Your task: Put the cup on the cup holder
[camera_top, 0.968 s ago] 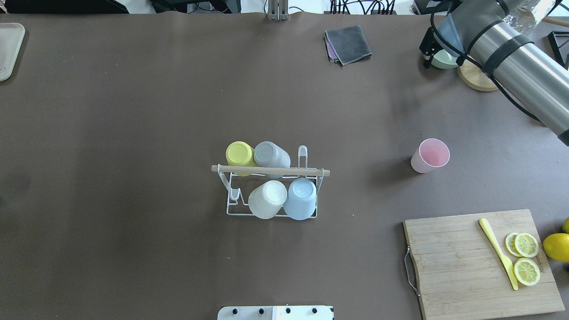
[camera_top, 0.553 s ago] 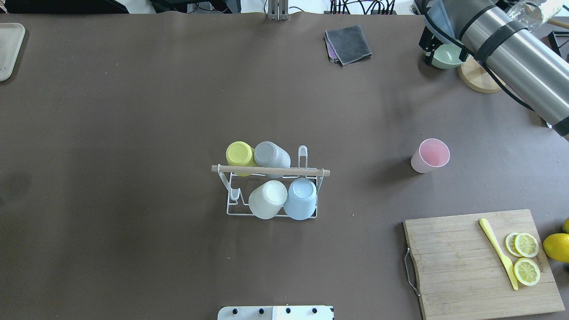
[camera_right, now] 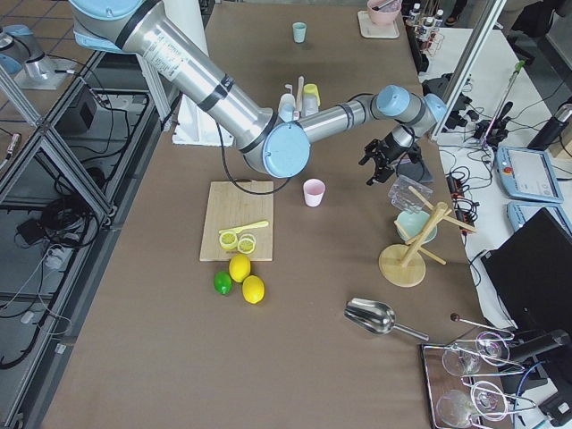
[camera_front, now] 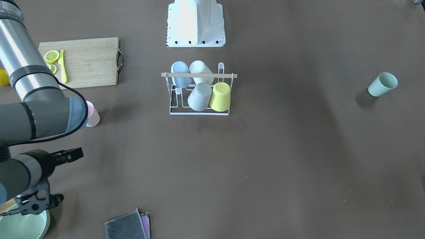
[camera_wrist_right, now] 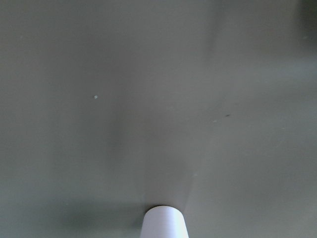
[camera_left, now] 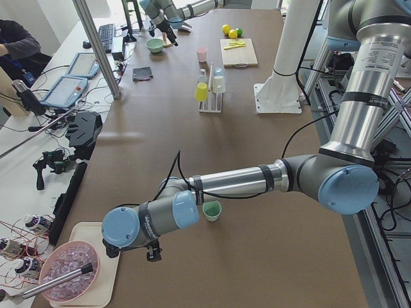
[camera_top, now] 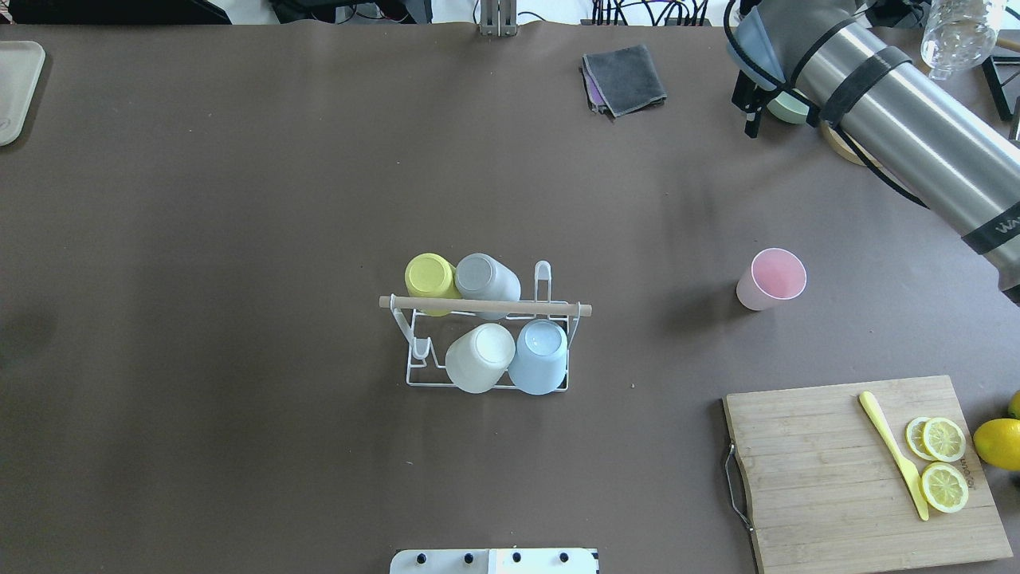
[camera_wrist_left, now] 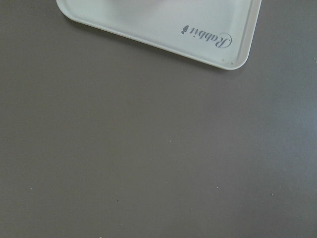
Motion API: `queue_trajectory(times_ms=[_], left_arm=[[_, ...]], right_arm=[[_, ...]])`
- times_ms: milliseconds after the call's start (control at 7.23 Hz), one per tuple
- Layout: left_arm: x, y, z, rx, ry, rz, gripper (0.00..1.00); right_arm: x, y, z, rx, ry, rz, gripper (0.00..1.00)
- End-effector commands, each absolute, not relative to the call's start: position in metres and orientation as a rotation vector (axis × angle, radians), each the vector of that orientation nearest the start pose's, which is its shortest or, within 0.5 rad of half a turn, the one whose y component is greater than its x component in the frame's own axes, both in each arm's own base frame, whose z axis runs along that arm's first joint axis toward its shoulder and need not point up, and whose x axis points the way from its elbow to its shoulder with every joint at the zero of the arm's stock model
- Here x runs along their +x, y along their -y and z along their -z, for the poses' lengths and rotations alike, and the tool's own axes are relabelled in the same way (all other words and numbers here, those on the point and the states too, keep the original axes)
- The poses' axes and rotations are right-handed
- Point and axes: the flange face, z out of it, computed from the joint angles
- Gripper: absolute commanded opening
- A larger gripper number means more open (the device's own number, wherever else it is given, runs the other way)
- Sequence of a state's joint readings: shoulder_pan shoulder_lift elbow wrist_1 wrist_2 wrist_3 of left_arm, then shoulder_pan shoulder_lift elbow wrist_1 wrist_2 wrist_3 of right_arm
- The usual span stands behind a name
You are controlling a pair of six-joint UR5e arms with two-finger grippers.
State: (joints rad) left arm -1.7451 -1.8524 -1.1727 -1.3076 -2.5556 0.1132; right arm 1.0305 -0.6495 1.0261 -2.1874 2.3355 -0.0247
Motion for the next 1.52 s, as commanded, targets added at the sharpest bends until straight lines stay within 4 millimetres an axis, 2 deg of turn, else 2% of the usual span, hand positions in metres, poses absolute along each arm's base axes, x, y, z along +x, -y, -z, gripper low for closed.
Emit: queue_trajectory(times_ms=[0, 277, 415, 553, 692, 968, 1245, 1383], left_arm=[[-0.127, 0.582, -0.680, -0.360, -1.014, 0.258, 0.97], [-0.088, 0.598, -0.672, -0.524, -0.999, 0.268, 0.98], [-0.081, 0.605, -0.671, -0.597, -0.992, 0.292, 0.98], [-0.071, 0.607, -0.678, -0.651, -0.984, 0.303, 0.98], [-0.069, 0.614, -0.681, -0.698, -0.983, 0.327, 0.98], [-0.053, 0.616, -0.693, -0.744, -0.981, 0.331, 0.98], [-0.014, 0.615, -0.708, -0.790, -1.014, 0.333, 0.98], [-0.003, 0.611, -0.720, -0.812, -1.025, 0.337, 0.98]], right_arm=[[-0.408, 0.662, -0.360, -0.466, 0.624, 0.534, 1.00], [-0.441, 0.630, -0.365, -0.501, 0.569, 0.638, 1.00], [-0.450, 0.620, -0.362, -0.487, 0.554, 0.670, 1.00], [-0.465, 0.603, -0.368, -0.501, 0.541, 0.701, 1.00], [-0.464, 0.599, -0.379, -0.496, 0.523, 0.796, 1.00], [-0.437, 0.595, -0.393, -0.486, 0.497, 0.919, 1.00], [-0.449, 0.582, -0.398, -0.487, 0.449, 0.997, 1.00], [-0.455, 0.576, -0.400, -0.501, 0.440, 1.006, 1.00]])
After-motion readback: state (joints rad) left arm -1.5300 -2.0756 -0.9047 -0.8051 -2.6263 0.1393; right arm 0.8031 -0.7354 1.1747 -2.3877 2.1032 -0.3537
